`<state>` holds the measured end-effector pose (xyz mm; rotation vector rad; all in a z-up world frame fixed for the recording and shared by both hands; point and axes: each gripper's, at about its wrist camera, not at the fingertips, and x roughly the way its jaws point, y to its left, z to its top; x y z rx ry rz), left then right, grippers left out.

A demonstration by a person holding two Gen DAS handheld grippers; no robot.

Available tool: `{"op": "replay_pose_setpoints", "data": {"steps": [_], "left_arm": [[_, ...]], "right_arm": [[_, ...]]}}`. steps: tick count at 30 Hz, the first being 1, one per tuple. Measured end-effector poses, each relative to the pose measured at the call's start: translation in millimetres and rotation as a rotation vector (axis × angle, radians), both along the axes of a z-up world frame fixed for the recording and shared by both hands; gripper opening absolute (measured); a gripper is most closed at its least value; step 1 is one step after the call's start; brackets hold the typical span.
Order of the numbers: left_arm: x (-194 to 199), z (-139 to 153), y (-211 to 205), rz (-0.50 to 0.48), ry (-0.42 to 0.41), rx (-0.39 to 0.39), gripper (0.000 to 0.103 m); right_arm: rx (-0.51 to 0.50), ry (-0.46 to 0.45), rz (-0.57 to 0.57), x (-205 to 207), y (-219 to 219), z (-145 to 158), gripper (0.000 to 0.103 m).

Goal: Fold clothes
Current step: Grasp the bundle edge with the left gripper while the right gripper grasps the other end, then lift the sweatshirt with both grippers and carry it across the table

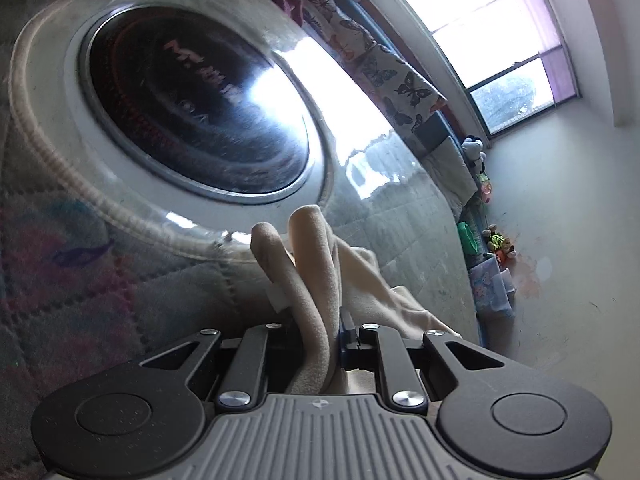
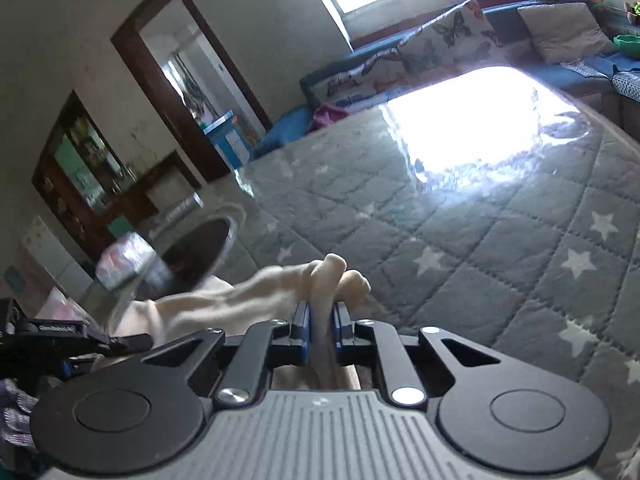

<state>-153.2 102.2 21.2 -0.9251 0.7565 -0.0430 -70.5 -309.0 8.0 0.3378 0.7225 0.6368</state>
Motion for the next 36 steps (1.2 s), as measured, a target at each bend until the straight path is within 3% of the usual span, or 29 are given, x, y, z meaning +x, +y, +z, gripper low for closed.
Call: {"op": "replay_pose_setpoints", "data": {"steps": [9,15,18,20,21,22,29,30,33,36], "left_arm": [[51,38,-49,-0.124,-0.074,0.054,0.016],[85,42,-90,-0.209,-0.080,0.073,0.016],[86,36,-89,-0.213,-0.070,0.091,0.016],[86,31,-83,-0.199,-0.053,0.093,0.016],[86,28,-79,-0.192,-0.044,0.091,0.016],[86,26,-74,-0.185,-0.034,0.094,0.016],[85,12,-58,-0.152,0.023,0.112,0.016],[86,11,-59,-0.153,0.025,0.114,0.016],[88,9,-62,-0.153,0.031,0.120,0.016],[93,16,-68,-0.174,0.012,0.121,0.016]], "right_arm": [[0.014,-0.114,-0.115,-1,-45,41,0.004],[-0.025,-0.076,-0.201,14,-85,42,0.004],[-0.059,-0.056,-0.215,13,-92,30,0.011],[-0.065,-0.030,-0.214,15,-97,20,0.031],[-0.067,-0.018,-0.211,15,-97,14,0.048],[-0.071,-0.007,-0.209,16,-96,8,0.050],[-0.072,0.000,-0.177,25,-78,-8,0.048],[-0.078,-0.002,-0.158,27,-73,-9,0.044],[-0.078,0.002,-0.121,30,-59,-11,0.015],[-0.050,-0.010,-0.149,28,-63,-8,0.012]]}}
